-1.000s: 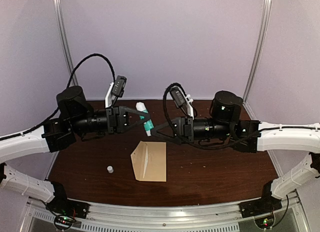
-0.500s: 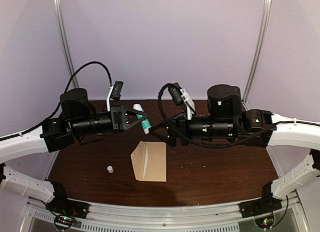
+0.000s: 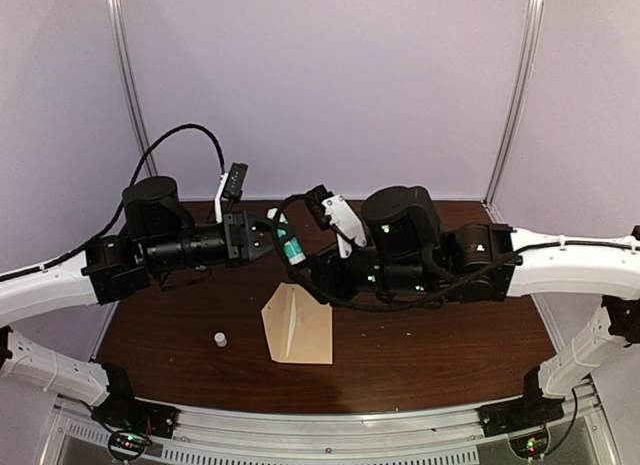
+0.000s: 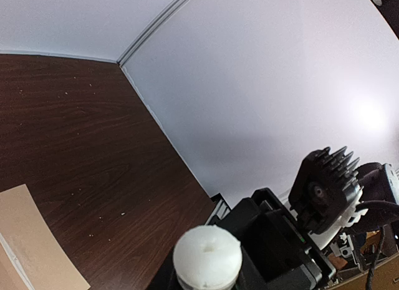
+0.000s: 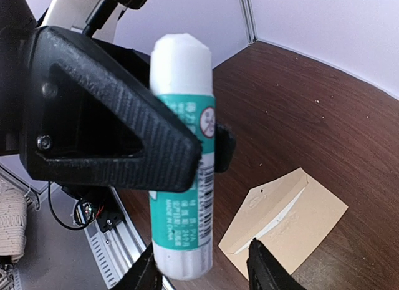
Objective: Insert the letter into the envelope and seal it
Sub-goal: Unscrew the solid glue.
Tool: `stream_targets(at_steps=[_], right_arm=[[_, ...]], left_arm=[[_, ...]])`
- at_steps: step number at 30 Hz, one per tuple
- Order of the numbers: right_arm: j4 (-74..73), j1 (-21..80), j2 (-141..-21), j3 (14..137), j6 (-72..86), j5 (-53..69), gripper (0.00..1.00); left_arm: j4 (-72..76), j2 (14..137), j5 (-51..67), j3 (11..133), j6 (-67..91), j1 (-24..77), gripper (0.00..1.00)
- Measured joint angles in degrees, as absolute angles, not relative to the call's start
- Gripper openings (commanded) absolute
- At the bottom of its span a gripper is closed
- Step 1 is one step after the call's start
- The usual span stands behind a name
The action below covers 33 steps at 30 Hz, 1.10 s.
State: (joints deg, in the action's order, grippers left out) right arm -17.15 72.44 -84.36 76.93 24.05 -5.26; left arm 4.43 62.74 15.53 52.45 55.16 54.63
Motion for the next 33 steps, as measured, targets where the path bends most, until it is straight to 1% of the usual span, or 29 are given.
stream_targets(at_steps=[7,13,18,21,23,27,33], right_arm=[[-17.2,72.7,-84.4,77.8,23.6,-5.5,0.30],[-17.2,72.8,-84.9,78.2,23.3,-5.4,0.23],[-17.0,72.8,-84.9,78.2,23.4,-5.3,0.08],[-16.5,72.7,-84.9,78.0,23.9,-4.8,0.03],[-15.0,72.2,-84.7,77.0,24.6,-3.7,0.01],[-9.1,70.3,-82.8,72.5,27.5,2.3,0.00],[5.4,65.4,-79.3,63.3,35.7,18.5,0.00]], left_arm=[[4.4,63.5,15.6,53.2,55.2,54.6,0.00],[4.4,63.9,15.6,53.2,55.2,54.6,0.00],[4.5,64.1,15.7,53.3,55.2,54.4,0.00],[4.5,64.1,15.7,53.3,55.2,54.4,0.00],[4.4,64.1,15.8,53.3,55.0,54.3,0.00],[4.6,64.3,17.3,53.3,54.0,54.1,0.00],[7.7,64.6,21.8,53.3,51.2,54.0,0.00]])
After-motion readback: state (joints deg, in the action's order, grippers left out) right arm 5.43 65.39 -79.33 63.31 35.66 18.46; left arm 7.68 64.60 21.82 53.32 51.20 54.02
